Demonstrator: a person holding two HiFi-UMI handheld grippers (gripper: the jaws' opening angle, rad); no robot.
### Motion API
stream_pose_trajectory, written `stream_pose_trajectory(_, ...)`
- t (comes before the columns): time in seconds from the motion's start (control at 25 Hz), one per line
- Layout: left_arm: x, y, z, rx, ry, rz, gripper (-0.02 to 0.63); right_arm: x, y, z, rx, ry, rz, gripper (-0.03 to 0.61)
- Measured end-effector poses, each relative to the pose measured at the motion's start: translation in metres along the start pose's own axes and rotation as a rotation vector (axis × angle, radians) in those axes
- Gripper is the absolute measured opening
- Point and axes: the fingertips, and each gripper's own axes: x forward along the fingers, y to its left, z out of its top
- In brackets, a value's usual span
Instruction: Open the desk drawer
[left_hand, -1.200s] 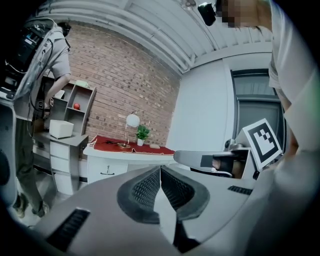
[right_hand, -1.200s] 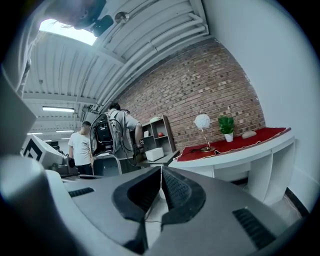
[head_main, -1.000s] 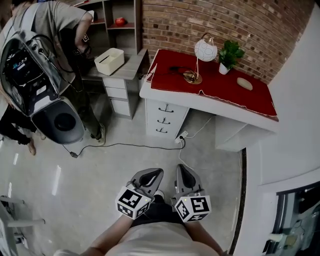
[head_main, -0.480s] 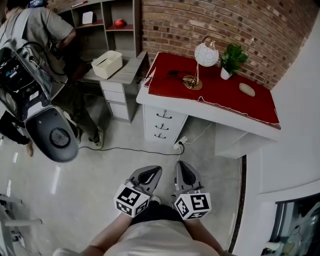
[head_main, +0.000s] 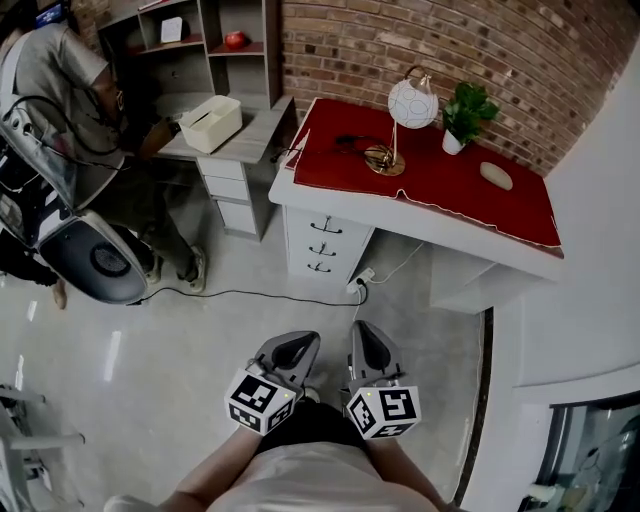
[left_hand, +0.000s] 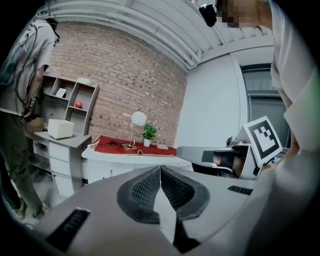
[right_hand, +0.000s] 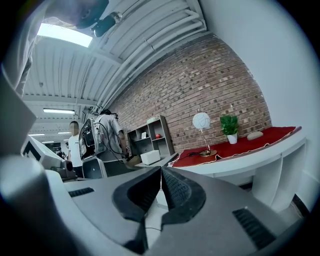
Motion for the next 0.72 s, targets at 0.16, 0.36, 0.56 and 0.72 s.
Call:
stream_pose_trajectory(0.16, 0.009, 0.005, 0.001, -0.004, 0.007, 0.000, 0.012, 0.005, -0.006, -0.002, 0.009, 0.005, -0.009, 0.017)
stream_pose_trajectory(0.36, 0.022, 0.018, 0.013, 0.001, 0.013, -0.011, 0.012, 0.021, -0.010, 0.004, 0.016, 0.000, -0.027, 0.017)
stream_pose_trajectory(0.56, 0.042, 0.036, 0.026, 0.008, 0.015, -0.027, 0.012, 0.042, -0.024, 0.012, 0.010, -0.013, -0.068, 0.017)
stream_pose_trajectory(0.72, 0.056, 0.054, 0.038, 0.009, 0.002, -0.036, 0.012, 0.062, -0.029, 0.017, 0.017, -0.019, -0.047, 0.017)
